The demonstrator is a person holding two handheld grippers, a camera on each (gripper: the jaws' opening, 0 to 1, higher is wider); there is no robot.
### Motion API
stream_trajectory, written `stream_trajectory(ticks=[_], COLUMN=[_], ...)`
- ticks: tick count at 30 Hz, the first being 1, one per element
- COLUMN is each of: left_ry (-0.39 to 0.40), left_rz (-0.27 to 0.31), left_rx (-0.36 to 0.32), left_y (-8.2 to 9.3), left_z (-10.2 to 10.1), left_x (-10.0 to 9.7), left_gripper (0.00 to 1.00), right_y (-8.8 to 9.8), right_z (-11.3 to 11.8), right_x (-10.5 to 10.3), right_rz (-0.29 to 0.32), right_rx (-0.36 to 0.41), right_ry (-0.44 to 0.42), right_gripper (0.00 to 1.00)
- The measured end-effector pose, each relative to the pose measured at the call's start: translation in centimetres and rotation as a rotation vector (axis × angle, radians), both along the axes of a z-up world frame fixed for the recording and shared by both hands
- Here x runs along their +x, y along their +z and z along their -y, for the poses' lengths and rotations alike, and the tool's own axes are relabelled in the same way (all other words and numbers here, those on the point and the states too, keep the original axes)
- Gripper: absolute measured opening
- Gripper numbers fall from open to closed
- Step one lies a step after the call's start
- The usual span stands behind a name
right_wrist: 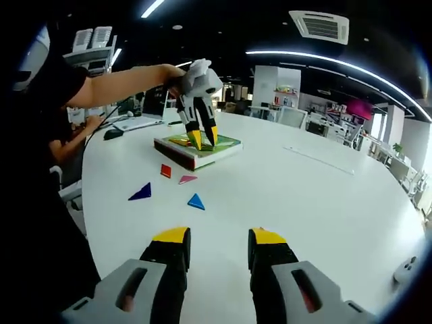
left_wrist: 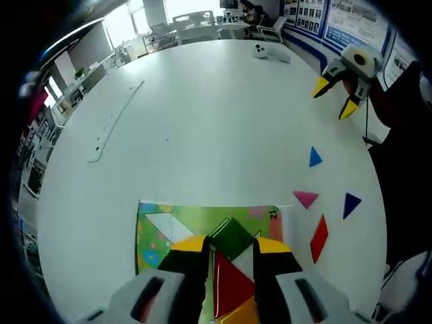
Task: Pick up the tangram pieces one by one and place each piece onto its matching region on the pattern sheet, fitting the shapes together until the outline on the sheet is completely filled by the tangram pieces
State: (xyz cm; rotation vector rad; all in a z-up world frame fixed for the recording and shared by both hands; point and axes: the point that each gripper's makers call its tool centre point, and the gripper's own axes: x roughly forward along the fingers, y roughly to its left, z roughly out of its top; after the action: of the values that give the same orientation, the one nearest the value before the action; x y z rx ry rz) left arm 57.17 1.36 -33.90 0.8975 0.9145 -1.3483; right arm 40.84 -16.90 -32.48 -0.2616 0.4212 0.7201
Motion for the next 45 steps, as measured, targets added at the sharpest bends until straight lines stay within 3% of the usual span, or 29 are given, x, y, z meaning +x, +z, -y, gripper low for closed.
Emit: stream_trajectory(ticks=[12, 32, 35, 42, 45], left_ry=[0.115, 0.256, 0.243, 0.277, 0.293], left_rz=[-0.019, -0.050, -0.022, -0.028, -0.007], left_rx=[0.029, -0.022, -0.024, -0.030, -0.046], left_y=[0.0, 0.0, -0.1, -0.2, 0.3], left_z=[-0.3, -0.4, -0.6, -0.6, -0.7], left_x=[0.9, 2.3, 2.7, 2.7, 3.2], left_gripper=[0.28, 0.28, 0.28, 0.29, 0.36], right_y=[-0.3, -0.5, -0.6, -0.7, -0.7], right_z=[0.2, -0.2, -0.4, -0.6, -0.7], right_x=[-0.1, -0.1, 0.0, -0.2, -0.2], right_rz=[-0.010, -0.013, -0.016, -0.019, -0.018], right_rx=[-0.004, -0.006, -0.011, -0.007, -0.012], right_ry=[-0.005, 0.008, 0.014, 0.026, 0.033], right_gripper=[0.35, 0.35, 0.35, 0.35, 0.35])
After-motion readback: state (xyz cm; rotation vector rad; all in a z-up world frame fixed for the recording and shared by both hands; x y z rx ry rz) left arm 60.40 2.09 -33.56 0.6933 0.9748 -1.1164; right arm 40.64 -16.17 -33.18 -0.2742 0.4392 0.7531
